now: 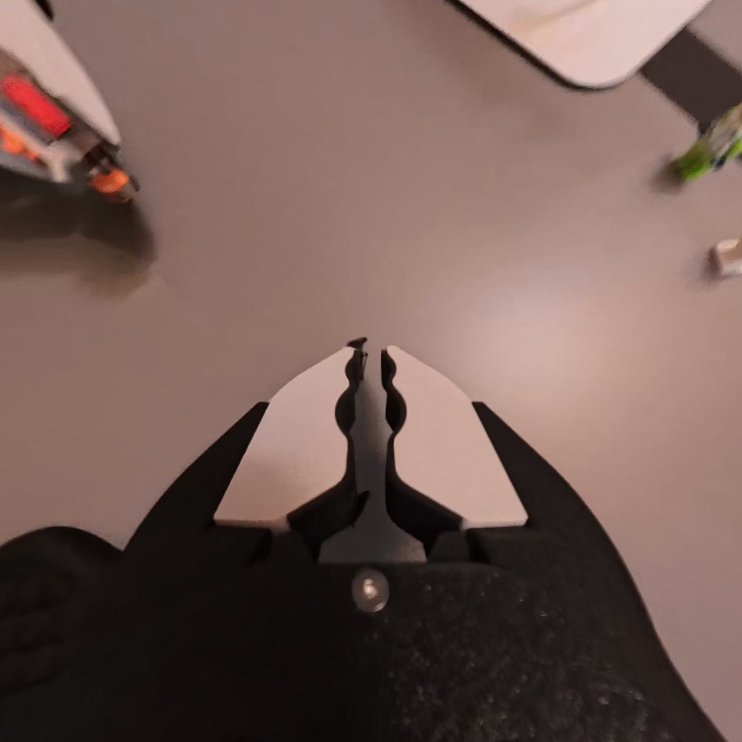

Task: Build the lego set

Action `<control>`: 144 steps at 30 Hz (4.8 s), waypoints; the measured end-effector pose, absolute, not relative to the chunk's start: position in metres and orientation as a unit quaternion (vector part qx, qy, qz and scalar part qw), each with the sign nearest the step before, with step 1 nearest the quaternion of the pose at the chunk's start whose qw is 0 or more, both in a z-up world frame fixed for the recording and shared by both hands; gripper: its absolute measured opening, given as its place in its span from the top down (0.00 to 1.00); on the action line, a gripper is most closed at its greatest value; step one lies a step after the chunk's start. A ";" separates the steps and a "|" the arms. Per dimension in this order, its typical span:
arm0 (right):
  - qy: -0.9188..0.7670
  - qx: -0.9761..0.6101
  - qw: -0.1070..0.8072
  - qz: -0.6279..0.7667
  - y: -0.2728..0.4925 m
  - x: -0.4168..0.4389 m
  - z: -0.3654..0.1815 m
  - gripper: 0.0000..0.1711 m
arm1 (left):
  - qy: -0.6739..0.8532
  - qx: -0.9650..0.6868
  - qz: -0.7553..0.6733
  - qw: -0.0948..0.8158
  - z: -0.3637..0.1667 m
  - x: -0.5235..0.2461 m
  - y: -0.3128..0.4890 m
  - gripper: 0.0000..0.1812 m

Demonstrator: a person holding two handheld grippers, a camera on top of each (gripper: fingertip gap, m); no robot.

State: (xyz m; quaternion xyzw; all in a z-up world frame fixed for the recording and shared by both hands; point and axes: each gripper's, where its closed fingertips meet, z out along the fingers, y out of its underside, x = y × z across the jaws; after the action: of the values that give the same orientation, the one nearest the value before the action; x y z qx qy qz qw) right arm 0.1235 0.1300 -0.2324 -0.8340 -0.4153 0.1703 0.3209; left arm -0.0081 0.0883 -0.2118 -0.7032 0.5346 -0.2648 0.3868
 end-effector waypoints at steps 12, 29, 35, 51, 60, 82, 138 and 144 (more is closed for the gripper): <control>-0.511 -0.800 0.303 0.077 0.120 0.116 -0.255 0.89 | 0.539 -0.698 -0.257 0.396 -0.206 -0.008 0.086 0.92; -0.434 -0.841 0.276 0.167 0.139 0.133 -0.260 0.95 | 0.544 -0.698 -0.257 0.388 -0.211 -0.007 0.084 0.92; -0.439 -0.842 0.272 0.159 0.139 0.134 -0.261 0.95 | 0.545 -0.698 -0.257 0.386 -0.213 -0.007 0.084 0.92; -0.447 -0.826 0.302 0.164 0.140 0.119 -0.243 0.95 | 0.517 -0.703 -0.310 0.377 -0.204 -0.002 0.078 0.92; -0.490 -0.741 0.417 0.193 0.116 0.071 -0.191 0.95 | 0.501 -0.704 -0.347 0.365 -0.201 0.007 0.071 0.92; -0.621 -0.618 0.461 0.139 0.075 0.007 -0.124 0.95 | 0.439 -0.692 -0.428 0.382 -0.173 0.008 0.071 0.92; -0.592 -0.620 0.477 0.194 0.060 0.003 -0.113 0.96 | 0.438 -0.670 -0.446 0.401 -0.157 0.006 0.068 0.92; -0.585 -0.620 0.472 0.225 0.055 0.004 -0.108 0.96 | 0.445 -0.649 -0.453 0.419 -0.150 0.008 0.064 0.92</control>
State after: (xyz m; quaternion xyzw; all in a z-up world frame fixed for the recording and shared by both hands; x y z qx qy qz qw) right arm 0.0039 0.0546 -0.1084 -0.6205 -0.5845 0.2253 0.4718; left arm 0.0084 0.0640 -0.1496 -0.6495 0.4447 -0.4530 0.4185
